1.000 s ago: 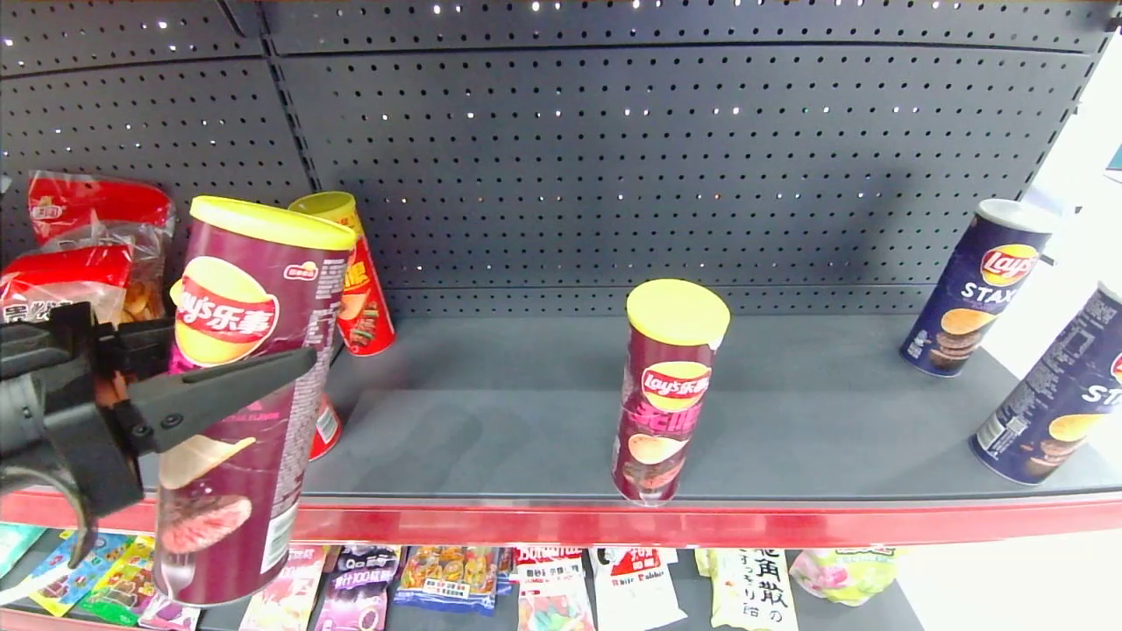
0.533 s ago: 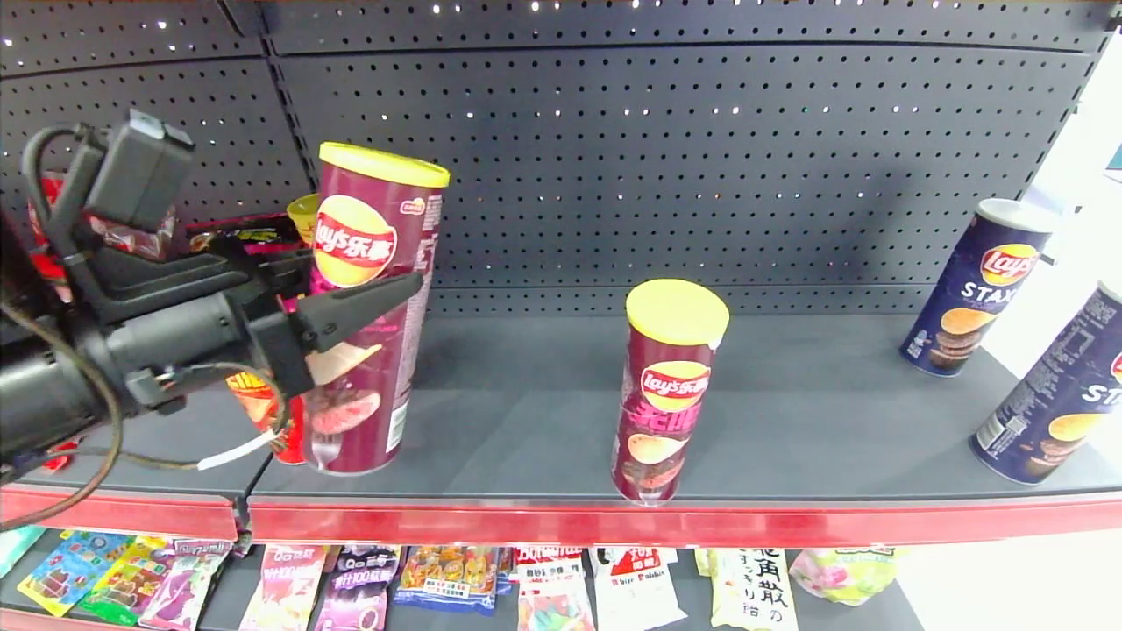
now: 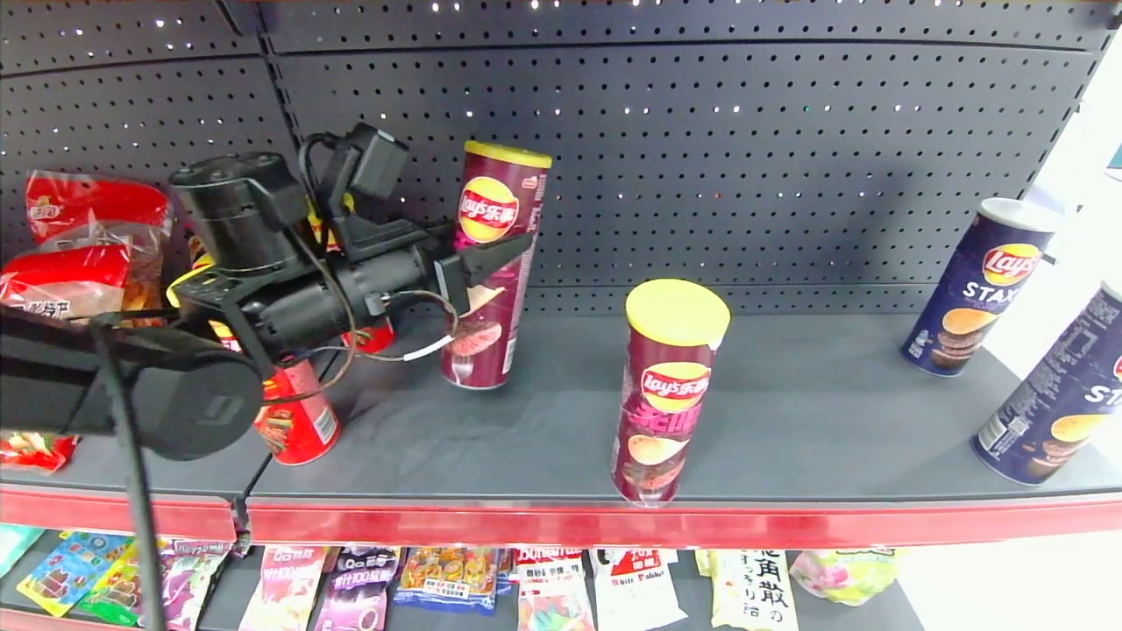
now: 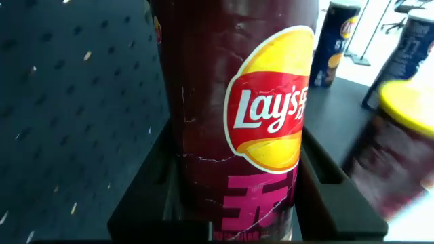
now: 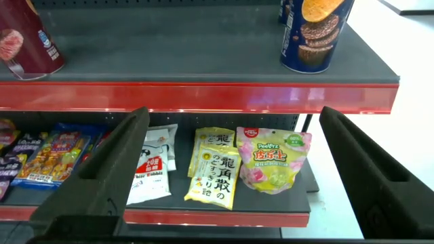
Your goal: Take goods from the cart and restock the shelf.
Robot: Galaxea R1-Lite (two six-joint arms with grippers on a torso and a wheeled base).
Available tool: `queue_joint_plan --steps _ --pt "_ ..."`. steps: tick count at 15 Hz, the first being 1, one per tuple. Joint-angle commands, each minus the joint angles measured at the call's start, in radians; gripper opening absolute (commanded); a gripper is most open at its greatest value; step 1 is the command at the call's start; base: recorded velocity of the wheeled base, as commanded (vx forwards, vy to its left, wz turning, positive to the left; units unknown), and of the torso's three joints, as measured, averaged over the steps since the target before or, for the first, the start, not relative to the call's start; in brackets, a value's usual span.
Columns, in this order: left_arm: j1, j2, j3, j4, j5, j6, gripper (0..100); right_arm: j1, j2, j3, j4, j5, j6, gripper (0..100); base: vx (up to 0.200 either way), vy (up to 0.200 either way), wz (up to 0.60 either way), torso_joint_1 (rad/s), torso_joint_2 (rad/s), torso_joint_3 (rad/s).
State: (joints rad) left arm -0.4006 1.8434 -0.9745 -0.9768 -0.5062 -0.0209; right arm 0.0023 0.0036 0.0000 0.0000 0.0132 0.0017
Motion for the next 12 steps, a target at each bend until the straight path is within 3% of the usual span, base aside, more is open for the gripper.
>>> queue_joint_plan --steps 1,6,9,12 --pt "-0.033 0.151 -0.109 -0.017 0.005 -0.001 0 0.001 -0.001 0.0 0.0 0.001 0.0 100 0.0 0.0 0.0 0.0 0.0 0.0" --pt "-0.056 0.252 -0.239 -0.014 -0.005 0.001 0 0.001 -0.001 0.0 0.0 0.001 0.0 100 0.0 0.0 0.0 0.0 0.0 0.0" --pt "-0.092 0.329 -0.32 -0.066 -0.057 -0.074 0 0.001 -0.001 0.0 0.0 0.001 0.0 100 0.0 0.0 0.0 0.0 0.0 0.0" --pt "-0.104 0.376 -0.365 -0.089 -0.057 -0.088 0 0.001 -0.001 0.0 0.0 0.001 0.0 100 0.0 0.0 0.0 0.0 0.0 0.0"
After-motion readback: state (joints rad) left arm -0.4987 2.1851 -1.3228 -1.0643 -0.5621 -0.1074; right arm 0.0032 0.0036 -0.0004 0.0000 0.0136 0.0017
